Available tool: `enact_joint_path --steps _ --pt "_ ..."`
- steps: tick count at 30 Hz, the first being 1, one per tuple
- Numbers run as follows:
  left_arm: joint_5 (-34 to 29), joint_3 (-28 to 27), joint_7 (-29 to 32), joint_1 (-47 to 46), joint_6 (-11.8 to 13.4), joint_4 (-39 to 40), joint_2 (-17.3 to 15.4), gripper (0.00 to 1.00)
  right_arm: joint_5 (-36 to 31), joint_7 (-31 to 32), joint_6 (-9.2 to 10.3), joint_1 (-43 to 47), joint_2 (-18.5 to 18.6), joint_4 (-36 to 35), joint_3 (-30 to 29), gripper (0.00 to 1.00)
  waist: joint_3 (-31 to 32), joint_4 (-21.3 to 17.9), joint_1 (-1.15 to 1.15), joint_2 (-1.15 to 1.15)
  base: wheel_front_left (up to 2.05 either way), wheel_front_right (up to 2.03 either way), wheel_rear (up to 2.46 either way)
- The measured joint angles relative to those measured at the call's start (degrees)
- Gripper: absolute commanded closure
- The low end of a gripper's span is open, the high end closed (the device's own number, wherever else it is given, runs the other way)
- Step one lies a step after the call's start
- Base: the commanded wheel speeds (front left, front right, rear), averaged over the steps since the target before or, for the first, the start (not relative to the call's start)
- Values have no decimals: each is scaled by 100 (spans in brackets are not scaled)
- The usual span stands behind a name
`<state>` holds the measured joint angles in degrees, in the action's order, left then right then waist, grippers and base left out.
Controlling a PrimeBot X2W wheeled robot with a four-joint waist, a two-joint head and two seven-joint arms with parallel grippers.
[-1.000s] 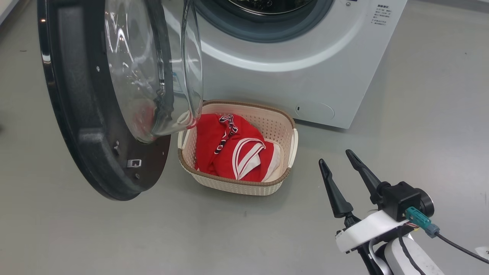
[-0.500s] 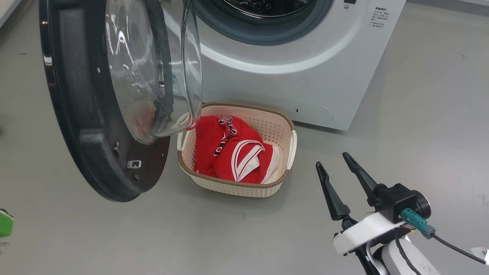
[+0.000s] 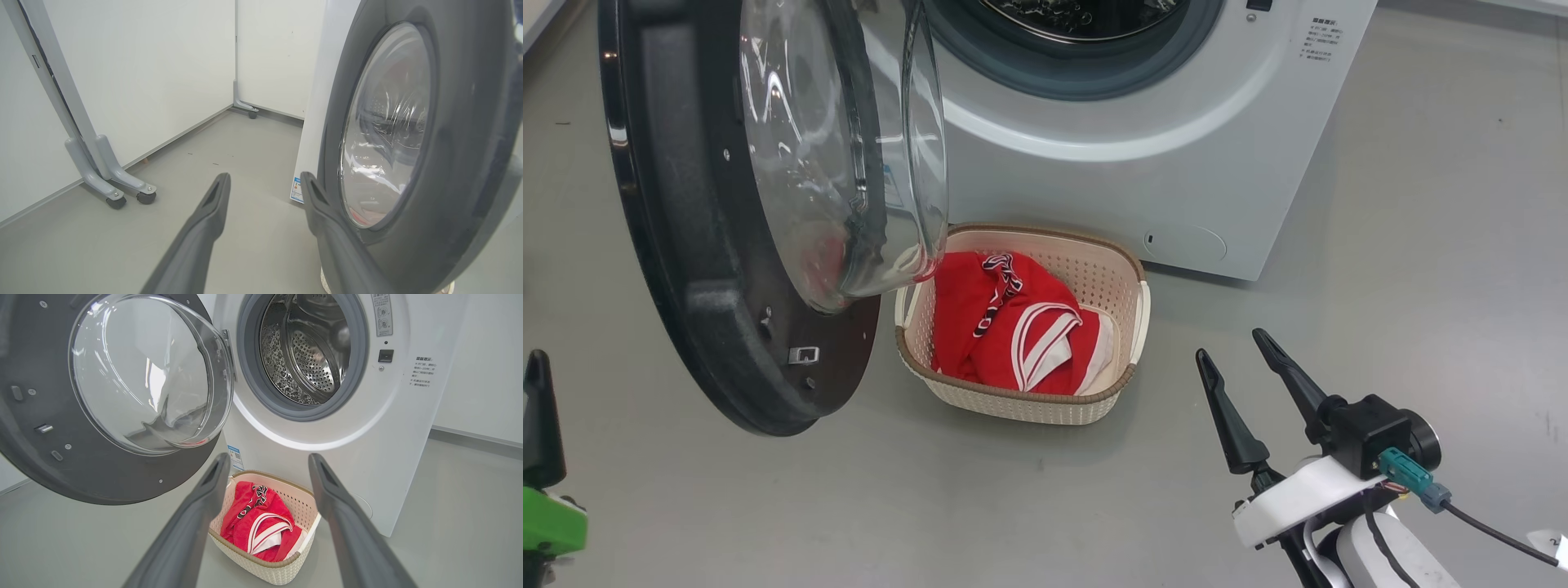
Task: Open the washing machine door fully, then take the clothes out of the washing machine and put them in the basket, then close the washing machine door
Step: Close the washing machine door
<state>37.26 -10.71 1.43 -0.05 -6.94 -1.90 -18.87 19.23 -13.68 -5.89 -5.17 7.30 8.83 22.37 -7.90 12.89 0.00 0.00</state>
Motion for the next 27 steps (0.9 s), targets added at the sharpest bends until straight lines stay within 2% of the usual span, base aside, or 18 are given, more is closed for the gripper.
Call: enact_joint_path --steps 16,27 --pt "-2 324 -703 11 0 -381 -151 0 1 -9 -1 0 -3 23 8 0 -51 4 0 0 0 0 0" --pt "5 442 -953 9 0 -567 -266 0 43 -10 -1 -1 -3 26 -1 0 -62 38 0 0 0 0 0"
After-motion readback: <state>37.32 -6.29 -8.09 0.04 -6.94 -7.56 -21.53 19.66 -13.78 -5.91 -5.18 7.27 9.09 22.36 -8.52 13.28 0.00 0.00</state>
